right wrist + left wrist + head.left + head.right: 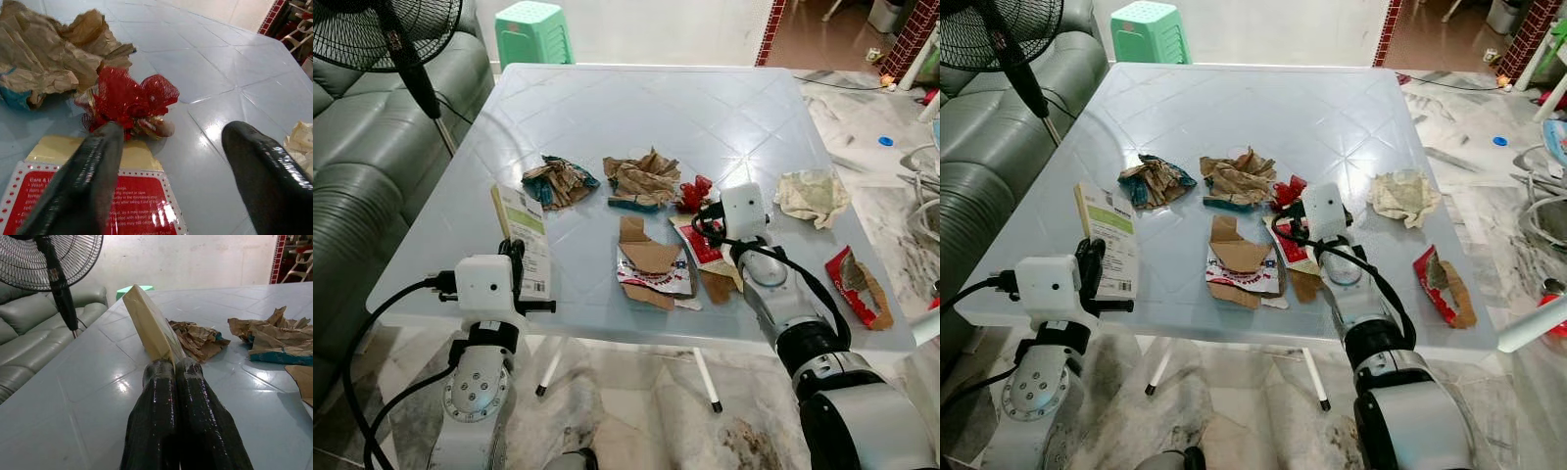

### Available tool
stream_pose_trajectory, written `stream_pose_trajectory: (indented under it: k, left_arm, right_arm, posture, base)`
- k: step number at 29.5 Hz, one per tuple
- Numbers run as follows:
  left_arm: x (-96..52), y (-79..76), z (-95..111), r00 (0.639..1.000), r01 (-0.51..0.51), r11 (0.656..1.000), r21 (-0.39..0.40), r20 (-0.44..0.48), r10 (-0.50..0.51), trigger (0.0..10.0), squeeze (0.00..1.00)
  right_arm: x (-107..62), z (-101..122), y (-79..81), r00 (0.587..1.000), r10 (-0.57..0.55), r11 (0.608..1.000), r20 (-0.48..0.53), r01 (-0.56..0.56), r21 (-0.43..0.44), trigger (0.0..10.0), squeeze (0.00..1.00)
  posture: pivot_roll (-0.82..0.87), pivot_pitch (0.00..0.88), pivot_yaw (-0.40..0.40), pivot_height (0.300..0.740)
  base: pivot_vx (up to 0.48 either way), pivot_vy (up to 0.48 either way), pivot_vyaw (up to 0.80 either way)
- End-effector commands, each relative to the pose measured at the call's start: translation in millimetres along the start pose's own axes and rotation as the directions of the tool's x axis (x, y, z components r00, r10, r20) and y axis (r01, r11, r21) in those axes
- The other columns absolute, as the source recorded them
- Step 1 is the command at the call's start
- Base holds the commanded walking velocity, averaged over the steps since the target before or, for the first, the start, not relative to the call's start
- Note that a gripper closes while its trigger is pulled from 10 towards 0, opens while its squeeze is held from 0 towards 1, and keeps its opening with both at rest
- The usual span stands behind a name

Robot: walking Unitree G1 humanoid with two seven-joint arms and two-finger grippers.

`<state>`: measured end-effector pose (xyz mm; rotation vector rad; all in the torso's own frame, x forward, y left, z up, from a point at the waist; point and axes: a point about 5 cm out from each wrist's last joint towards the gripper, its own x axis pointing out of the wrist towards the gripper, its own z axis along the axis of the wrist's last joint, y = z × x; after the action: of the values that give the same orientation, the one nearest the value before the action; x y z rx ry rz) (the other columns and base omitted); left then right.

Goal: Picking trash to rubbish bin

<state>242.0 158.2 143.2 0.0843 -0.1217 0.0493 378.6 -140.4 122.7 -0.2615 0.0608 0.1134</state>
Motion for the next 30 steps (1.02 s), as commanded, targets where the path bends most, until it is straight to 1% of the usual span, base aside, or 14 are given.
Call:
stream_pose_trajectory:
  k: [1, 5, 6, 7, 8, 10, 11, 12, 17, 20, 26, 27, 29, 30]
  left_arm:
    - [0.7, 0.2, 3.0, 1.000, -0.005, 1.000, 0.004, 0.010, 0.005, 0.0, 0.00]
    - [0.0, -0.1, 2.8, 1.000, -0.004, 1.000, 0.001, 0.010, 0.004, 0.0, 0.00]
    - [-0.3, -0.2, 2.5, 1.000, -0.004, 1.000, 0.002, 0.009, 0.004, 0.0, 0.00]
    - [-0.3, -0.2, 2.3, 1.000, -0.005, 1.000, 0.002, 0.009, 0.005, 0.0, 0.00]
    - [-0.3, -0.2, 2.3, 1.000, -0.005, 1.000, 0.002, 0.009, 0.005, 0.0, 0.00]
    - [0.1, 0.4, 2.7, 1.000, -0.007, 1.000, 0.001, 0.011, 0.007, 0.0, 0.00]
    - [0.1, 0.4, 2.7, 1.000, -0.007, 1.000, 0.001, 0.011, 0.007, 0.0, 0.00]
    - [0.9, 0.4, 2.8, 1.000, -0.008, 1.000, 0.001, 0.013, 0.008, 0.0, 0.00]
    - [1.4, -1.8, 2.8, 1.000, -0.006, 1.000, -0.003, 0.016, 0.006, 0.0, 0.00]
    - [0.7, -3.8, 2.2, 1.000, -0.006, 1.000, -0.009, 0.014, 0.006, 0.0, 0.00]
    - [0.1, -3.4, 2.3, 1.000, -0.009, 1.000, -0.011, 0.014, 0.009, 0.0, 0.00]
    - [0.2, -3.1, 2.5, 1.000, -0.010, 1.000, -0.011, 0.015, 0.011, 0.0, 0.00]
    - [0.8, -1.8, 2.8, 1.000, -0.017, 1.000, -0.012, 0.020, 0.017, 0.0, 0.00]
    - [0.9, -1.7, 2.8, 1.000, -0.018, 1.000, -0.012, 0.020, 0.018, 0.0, 0.00]
  right_arm:
    - [1.2, -1.9, -4.8, 1.000, -0.012, 1.000, -0.024, 0.011, -0.008, 10.0, 1.00]
    - [-0.1, -12.8, -4.1, 0.995, 0.006, 1.000, -0.101, -0.004, 0.015, 10.0, 1.00]
    - [-0.9, -16.3, -3.3, 0.992, 0.011, 0.999, -0.122, -0.007, 0.032, 10.0, 0.00]
    - [-2.0, -19.9, -1.8, 0.990, 0.017, 0.997, -0.138, -0.006, 0.079, 10.0, 0.00]
    - [-2.0, -19.9, -1.8, 0.990, 0.017, 0.997, -0.138, -0.006, 0.079, 10.0, 0.00]
    - [-2.6, -21.1, 5.6, 0.988, 0.064, 0.984, -0.139, -0.040, 0.171, 10.0, 0.00]
    - [-2.6, -21.1, 5.6, 0.988, 0.064, 0.984, -0.139, -0.040, 0.171, 10.0, 0.00]
    - [-2.9, -20.0, 16.0, 0.984, 0.126, 0.972, -0.122, -0.097, 0.213, 10.0, 0.00]
    - [-3.7, -17.1, 33.5, 0.972, 0.218, 0.949, -0.093, -0.189, 0.254, 10.0, 0.00]
    - [-5.3, -11.9, 52.3, 0.948, 0.315, 0.905, -0.048, -0.285, 0.314, 10.0, 0.00]
    - [-3.0, 1.5, 51.2, 0.960, 0.279, 0.929, 0.032, -0.278, 0.244, 10.0, 0.00]
    - [-2.1, 7.1, 48.1, 0.963, 0.260, 0.937, 0.067, -0.268, 0.225, 10.0, 0.00]
    - [0.9, 36.9, 37.7, 0.950, 0.217, 0.947, 0.223, -0.260, 0.187, 10.0, 0.00]
    - [1.1, 42.1, 36.6, 0.945, 0.217, 0.946, 0.246, -0.266, 0.185, 10.0, 0.00]
  posture:
    - [0.06, 0.092, -0.025, 0.740]
    - [0.06, 0.092, -0.025, 0.740]
    - [0.06, 0.087, -0.025, 0.740]
    - [0.06, 0.087, -0.025, 0.740]
    - [0.06, 0.087, -0.025, 0.740]
    - [0.06, 0.079, -0.028, 0.740]
    - [0.06, 0.079, -0.028, 0.740]
    - [0.06, 0.076, -0.028, 0.740]
    - [0.06, 0.074, -0.032, 0.740]
    - [0.05, 0.077, -0.037, 0.740]
    - [0.05, 0.080, -0.039, 0.740]
    - [0.05, 0.081, -0.039, 0.740]
    - [0.05, 0.083, -0.042, 0.740]
    - [0.05, 0.083, -0.042, 0.740]
  base:
    - [0.000, 0.000, 0.00]
    - [0.000, 0.000, 0.00]
    - [0.000, 0.000, 0.00]
    - [0.000, 0.000, 0.00]
    - [0.000, 0.000, 0.00]
    - [0.000, 0.000, 0.00]
    - [0.000, 0.000, 0.00]
    - [0.000, 0.000, 0.00]
    - [0.000, 0.000, 0.00]
    - [0.000, 0.000, 0.00]
    - [0.000, 0.000, 0.00]
    - [0.000, 0.000, 0.00]
    - [0.000, 0.000, 0.00]
    - [0.000, 0.000, 0.00]
